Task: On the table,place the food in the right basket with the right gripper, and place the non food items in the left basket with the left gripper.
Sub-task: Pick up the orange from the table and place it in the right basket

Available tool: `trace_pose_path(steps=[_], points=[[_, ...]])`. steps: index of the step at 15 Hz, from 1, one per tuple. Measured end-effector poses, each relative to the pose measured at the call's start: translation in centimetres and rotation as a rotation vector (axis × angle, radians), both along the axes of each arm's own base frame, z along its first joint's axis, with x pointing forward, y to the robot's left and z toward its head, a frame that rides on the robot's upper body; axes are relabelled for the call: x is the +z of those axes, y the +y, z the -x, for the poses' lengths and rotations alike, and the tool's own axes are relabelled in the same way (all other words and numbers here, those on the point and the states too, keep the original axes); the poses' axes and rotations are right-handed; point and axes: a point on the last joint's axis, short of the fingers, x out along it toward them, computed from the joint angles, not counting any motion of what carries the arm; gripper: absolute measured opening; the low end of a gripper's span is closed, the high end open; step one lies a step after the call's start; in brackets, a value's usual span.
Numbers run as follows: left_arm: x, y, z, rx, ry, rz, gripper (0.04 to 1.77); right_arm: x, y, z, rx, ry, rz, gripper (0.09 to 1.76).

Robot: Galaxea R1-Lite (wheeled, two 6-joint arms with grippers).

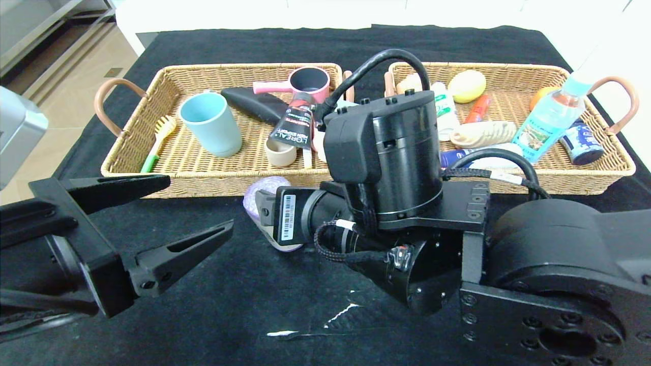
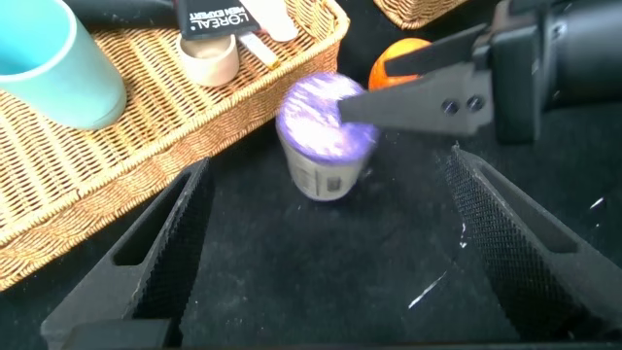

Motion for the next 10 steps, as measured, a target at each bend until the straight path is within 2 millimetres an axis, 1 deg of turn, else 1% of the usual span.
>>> trace_pose_path(steps=[5, 10], points=[[-0.2, -0.1, -0.2, 0.002, 0.007, -0.006, 1.72, -0.3, -1.3, 0.9, 0.002, -0.014, -0.017, 1.66], [-0.3, -0.2, -0.3, 0.002, 0.012, -0.009, 1.72, 1.0, -2.8, 1.5, -0.006, -0.035, -0.047, 1.68]])
